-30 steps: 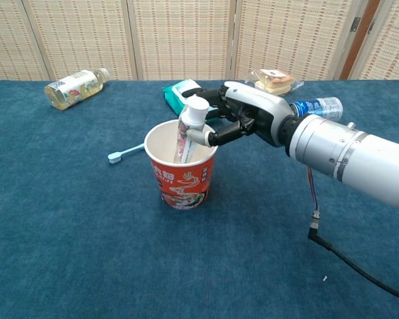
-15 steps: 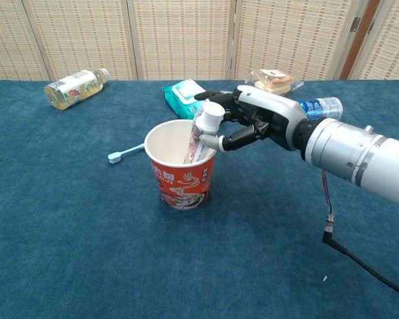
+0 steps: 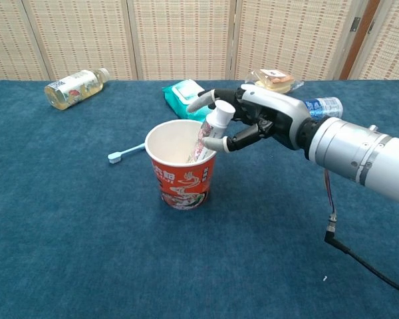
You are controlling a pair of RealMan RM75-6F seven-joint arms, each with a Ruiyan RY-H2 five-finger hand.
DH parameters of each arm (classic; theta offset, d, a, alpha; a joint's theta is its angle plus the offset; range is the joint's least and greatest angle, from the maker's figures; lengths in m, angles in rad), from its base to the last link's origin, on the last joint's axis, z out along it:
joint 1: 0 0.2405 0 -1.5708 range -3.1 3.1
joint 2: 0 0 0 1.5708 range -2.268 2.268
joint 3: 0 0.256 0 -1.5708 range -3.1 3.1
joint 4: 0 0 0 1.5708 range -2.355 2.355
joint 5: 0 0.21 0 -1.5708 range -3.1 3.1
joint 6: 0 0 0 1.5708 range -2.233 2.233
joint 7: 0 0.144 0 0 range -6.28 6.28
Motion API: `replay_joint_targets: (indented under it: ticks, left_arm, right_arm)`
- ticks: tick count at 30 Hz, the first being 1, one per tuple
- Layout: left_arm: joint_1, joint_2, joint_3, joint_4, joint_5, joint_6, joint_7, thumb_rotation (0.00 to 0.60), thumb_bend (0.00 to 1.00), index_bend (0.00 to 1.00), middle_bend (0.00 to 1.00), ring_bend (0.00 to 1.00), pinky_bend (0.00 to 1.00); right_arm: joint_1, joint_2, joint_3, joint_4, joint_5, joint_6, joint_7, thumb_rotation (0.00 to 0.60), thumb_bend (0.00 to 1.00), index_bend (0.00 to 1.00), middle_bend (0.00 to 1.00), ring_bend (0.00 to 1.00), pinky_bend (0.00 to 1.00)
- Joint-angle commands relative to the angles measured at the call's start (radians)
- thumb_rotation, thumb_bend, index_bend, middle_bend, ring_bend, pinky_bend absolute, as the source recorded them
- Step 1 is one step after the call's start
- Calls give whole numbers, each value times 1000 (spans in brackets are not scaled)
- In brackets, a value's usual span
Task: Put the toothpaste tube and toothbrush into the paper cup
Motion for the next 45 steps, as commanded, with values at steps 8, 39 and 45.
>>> replay_joint_targets:
  ticks: [8,39,45]
  left_arm:
    - [-2,0,0,-1,0,-3,2,600,662,73,0,0,0]
    - [-17,9,-12,-25,-7,-5,20,600,662,73,0,0,0]
    - [-22,12,-17,-30,-10,-5,19,600,661,73,0,0,0]
  right_arm:
    - [-6,13,4,-23,-17,26,7,600,184,278,41,0,115]
    - [-37,195,41,-224,-36,114,-116,600,183,250,35,0,115]
    - [-57,268,60,-281,-15,141,-173,600,183,250,35,0,115]
